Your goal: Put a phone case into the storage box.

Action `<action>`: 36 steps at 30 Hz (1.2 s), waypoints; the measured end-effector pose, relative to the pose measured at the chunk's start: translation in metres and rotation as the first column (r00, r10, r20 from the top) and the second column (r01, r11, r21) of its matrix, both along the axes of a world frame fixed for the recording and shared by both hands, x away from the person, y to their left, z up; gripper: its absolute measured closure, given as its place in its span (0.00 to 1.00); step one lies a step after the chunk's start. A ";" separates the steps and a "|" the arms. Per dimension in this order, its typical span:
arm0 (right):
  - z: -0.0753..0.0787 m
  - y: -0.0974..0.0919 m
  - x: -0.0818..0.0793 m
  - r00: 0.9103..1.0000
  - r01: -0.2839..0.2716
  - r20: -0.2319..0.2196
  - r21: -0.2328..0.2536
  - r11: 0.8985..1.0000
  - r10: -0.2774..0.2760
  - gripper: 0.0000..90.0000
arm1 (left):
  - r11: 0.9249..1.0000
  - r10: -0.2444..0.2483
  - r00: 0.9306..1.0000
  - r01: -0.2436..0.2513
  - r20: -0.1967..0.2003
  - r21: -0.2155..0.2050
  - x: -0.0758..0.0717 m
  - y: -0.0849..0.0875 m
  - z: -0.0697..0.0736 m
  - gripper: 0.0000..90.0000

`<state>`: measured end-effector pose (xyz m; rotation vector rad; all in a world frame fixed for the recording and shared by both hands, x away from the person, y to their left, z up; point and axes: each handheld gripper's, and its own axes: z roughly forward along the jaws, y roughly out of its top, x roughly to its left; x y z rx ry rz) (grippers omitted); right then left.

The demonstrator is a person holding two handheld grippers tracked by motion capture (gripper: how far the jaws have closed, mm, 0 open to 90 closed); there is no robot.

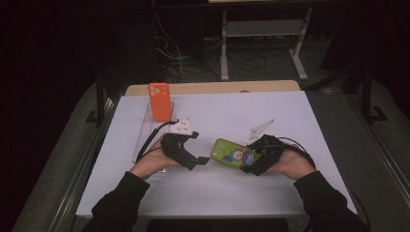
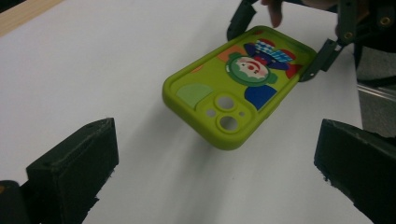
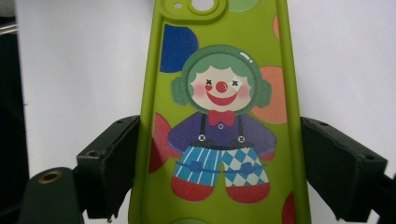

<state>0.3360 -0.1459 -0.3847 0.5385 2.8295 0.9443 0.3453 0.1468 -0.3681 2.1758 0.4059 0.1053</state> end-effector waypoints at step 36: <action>0.005 0.050 0.001 0.944 -0.328 -0.048 0.001 0.945 0.327 0.17 | 0.930 -0.309 0.950 0.310 -0.040 0.197 -0.015 -0.033 -0.004 0.00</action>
